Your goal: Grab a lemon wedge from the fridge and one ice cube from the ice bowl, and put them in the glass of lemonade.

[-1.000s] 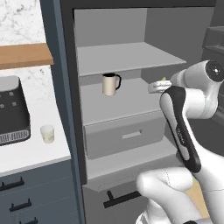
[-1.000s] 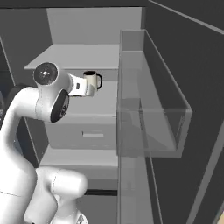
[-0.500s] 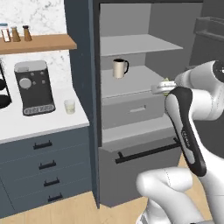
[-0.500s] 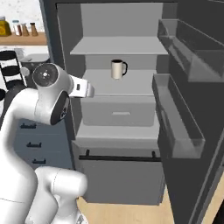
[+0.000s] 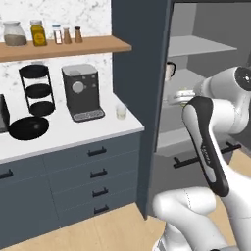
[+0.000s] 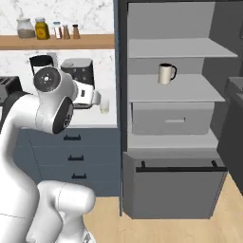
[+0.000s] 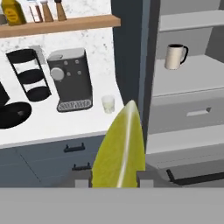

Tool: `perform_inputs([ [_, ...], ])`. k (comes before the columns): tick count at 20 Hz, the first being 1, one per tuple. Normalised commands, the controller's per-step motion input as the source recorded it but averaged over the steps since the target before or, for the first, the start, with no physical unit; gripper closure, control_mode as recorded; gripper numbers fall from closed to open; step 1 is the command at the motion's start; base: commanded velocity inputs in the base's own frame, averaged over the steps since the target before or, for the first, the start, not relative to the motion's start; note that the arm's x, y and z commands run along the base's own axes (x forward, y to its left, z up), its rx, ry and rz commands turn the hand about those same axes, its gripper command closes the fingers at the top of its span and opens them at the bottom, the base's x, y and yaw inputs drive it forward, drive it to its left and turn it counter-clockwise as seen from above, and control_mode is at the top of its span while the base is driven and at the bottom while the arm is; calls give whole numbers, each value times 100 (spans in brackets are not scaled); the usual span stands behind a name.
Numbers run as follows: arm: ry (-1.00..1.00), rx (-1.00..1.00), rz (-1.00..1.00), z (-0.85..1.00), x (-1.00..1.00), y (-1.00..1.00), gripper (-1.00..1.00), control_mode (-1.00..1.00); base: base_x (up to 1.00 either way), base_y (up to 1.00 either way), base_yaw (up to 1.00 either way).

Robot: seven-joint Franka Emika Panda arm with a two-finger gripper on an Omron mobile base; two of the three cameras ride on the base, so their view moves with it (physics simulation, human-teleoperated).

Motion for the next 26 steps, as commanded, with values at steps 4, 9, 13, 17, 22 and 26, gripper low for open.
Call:
perform_inputs([
  [4, 0, 0, 0, 0, 0, 0, 100, 100, 4, 100, -23],
  [9, 0, 0, 0, 0, 0, 0, 100, 100, 42, 92, -26],
  [13, 0, 0, 0, 0, 0, 0, 100, 100, 82, 36, -23],
  [17, 0, 0, 0, 0, 0, 0, 100, 100, 83, 10, -17],
  [22, 0, 0, 0, 0, 0, 0, 100, 100, 68, 15, -18],
  [26, 0, 0, 0, 0, 0, 0, 100, 100, 64, 0, -21],
])
